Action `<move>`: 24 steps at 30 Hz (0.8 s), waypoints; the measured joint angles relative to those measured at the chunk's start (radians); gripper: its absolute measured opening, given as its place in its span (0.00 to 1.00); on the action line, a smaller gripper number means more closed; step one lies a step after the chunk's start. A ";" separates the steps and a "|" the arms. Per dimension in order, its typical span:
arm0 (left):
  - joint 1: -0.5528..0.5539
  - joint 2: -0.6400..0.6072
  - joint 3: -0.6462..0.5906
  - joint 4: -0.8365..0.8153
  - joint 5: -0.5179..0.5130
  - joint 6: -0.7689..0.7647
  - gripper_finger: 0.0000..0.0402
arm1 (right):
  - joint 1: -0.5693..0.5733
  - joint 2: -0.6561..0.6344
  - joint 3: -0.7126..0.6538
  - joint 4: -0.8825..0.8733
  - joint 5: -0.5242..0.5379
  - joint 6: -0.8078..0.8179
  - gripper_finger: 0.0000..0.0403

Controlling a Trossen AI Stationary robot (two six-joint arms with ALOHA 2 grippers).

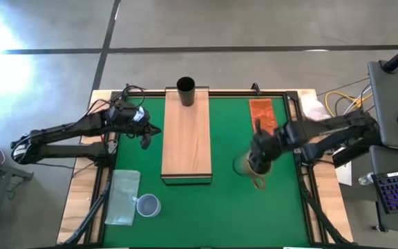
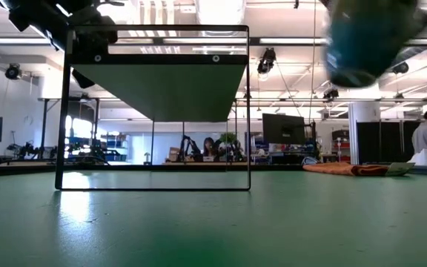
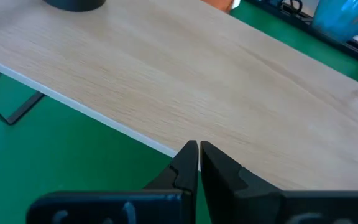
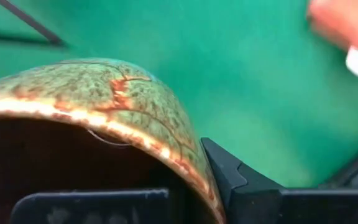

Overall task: Stack small to large cups/mugs on shelf
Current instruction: Put the brown-blue mug on the shelf

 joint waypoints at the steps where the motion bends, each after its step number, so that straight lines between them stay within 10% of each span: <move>1: 0.000 0.006 0.008 -0.001 -0.001 -0.001 0.01 | -0.030 0.017 0.055 -0.010 0.012 -0.039 0.06; 19: 0.000 0.088 0.146 -0.008 -0.120 0.026 0.01 | -0.378 0.790 1.094 -0.056 -0.081 -0.701 0.06; 24: 0.001 0.124 0.136 -0.006 -0.155 0.026 0.01 | -0.402 0.834 1.024 0.079 -0.141 -0.704 0.06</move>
